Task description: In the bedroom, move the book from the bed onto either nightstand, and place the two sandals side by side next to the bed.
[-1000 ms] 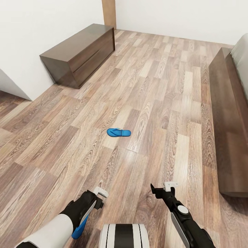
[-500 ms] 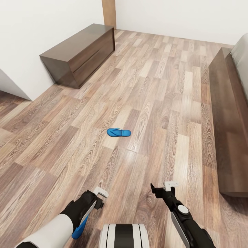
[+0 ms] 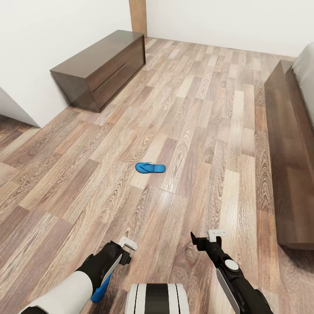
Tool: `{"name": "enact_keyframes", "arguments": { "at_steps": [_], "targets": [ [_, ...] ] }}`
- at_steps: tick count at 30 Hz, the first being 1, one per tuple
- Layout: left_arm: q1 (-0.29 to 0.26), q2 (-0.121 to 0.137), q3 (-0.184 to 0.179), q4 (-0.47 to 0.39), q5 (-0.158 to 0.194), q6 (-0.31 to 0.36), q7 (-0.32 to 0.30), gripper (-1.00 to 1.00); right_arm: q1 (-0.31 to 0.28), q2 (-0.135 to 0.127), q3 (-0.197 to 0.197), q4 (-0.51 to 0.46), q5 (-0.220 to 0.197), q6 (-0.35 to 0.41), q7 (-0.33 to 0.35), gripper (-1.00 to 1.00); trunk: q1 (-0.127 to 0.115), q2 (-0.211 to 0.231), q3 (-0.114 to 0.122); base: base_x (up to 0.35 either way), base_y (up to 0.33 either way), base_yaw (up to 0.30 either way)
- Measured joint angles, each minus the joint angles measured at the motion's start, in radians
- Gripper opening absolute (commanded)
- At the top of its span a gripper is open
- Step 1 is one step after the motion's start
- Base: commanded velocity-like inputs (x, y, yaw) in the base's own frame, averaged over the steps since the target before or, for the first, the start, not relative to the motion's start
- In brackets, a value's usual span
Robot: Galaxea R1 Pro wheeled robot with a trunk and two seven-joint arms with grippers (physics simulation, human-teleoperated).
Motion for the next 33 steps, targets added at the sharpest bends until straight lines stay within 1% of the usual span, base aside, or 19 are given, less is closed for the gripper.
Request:
{"name": "enact_keyframes", "arguments": {
  "at_steps": [4,12,33],
  "targets": [
    [0.0,0.0,0.0,0.001,0.0,0.0,0.0,1.0,0.0,0.0,-0.001,0.0,0.0,-0.001,0.0,1.0,0.0,0.0,0.0,-0.009,0.0,0.0],
    [0.0,0.0,0.0,0.004,0.0,-0.001,0.0,1.0,0.0,0.0,-0.001,0.0,0.0,-0.001,0.0,1.0,0.0,0.0,0.0,-0.169,0.0,0.0],
    [0.0,0.0,0.0,0.005,0.0,-0.005,0.0,1.0,0.0,0.0,-0.001,0.0,0.0,-0.001,0.0,1.0,0.0,0.0,0.0,-0.028,0.0,0.0]
  ]
}}
